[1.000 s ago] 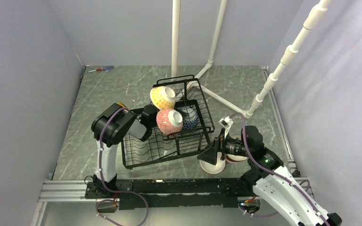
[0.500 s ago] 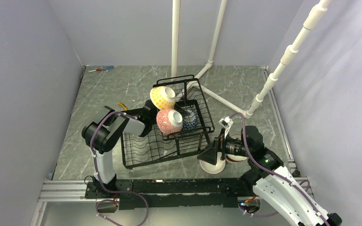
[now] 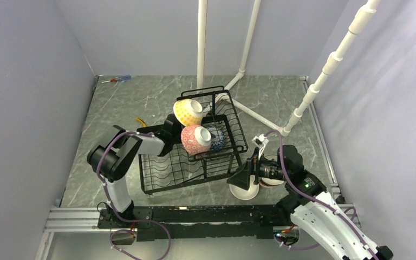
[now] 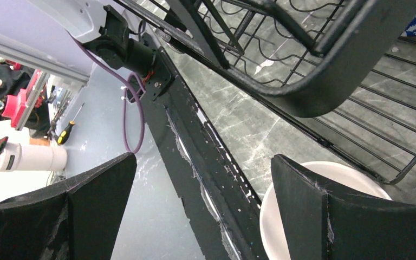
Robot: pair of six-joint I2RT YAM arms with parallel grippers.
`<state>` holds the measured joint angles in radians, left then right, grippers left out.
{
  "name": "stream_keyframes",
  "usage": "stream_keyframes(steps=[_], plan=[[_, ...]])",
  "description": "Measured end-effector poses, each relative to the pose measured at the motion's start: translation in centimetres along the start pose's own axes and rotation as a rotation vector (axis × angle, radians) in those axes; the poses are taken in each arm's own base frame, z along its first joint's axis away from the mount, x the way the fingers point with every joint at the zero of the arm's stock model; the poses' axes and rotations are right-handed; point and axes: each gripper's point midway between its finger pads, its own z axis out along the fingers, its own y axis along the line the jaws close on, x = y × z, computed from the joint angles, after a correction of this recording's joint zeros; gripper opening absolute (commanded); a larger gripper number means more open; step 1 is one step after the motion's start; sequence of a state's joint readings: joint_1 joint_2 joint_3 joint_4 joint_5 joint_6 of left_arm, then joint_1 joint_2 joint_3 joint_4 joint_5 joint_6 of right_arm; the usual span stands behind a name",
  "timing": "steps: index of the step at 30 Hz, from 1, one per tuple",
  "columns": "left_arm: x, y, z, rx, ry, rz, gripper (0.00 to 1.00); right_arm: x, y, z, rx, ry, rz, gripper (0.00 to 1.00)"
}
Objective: Load the bowls into the dish rack
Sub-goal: Turn the bowl upside down on the dish rack.
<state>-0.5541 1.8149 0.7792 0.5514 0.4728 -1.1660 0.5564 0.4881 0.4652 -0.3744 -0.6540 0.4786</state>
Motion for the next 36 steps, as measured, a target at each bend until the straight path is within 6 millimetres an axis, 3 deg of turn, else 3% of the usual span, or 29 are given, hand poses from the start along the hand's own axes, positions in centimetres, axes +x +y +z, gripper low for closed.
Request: stream_keyframes(steps=[11,21,36], plan=[[0.3,-0.4,-0.7,0.068,-0.024,0.031,0.87,-0.1,0.1,-0.1,-0.004,-0.007,-0.006,1.0],[0.8,-2.3,-2.2,0.126,-0.018,0.063,0.89,-0.1,0.2,-0.1,-0.004,-0.007,-0.006,1.0],[1.4,0.9,-5.1,-0.179,0.024,0.115,0.94,-0.1,0.1,-0.1,-0.003,-0.004,-0.003,1.0]])
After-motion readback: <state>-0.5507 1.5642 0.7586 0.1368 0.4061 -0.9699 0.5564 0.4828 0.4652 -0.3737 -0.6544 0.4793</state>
